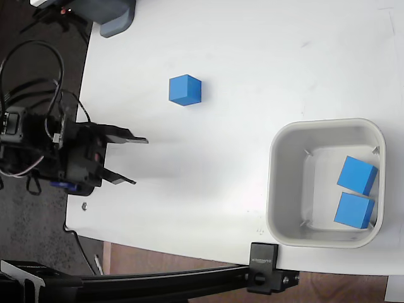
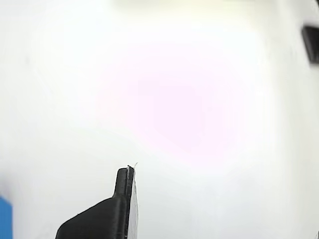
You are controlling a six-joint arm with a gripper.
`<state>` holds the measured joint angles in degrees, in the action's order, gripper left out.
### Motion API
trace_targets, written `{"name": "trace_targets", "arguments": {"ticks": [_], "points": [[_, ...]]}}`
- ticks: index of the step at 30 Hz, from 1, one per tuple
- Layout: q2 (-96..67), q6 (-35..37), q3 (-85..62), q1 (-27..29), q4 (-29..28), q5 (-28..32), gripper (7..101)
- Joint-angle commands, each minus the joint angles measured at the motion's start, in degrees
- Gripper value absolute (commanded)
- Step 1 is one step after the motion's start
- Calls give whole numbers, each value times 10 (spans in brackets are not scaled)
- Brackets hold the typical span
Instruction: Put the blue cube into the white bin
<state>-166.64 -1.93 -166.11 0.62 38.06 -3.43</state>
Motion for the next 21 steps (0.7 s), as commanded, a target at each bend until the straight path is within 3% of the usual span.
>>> {"name": "trace_targets", "arguments": {"ticks": [1,7,14,21], "points": [[170,3,125,-11,-54,3,992],[394,-47,300,-113,-58,-54,1000],[433,-149,314,-256,-44,-134,1000],[465,-206,336,-331,-17,-164,1000]]}}
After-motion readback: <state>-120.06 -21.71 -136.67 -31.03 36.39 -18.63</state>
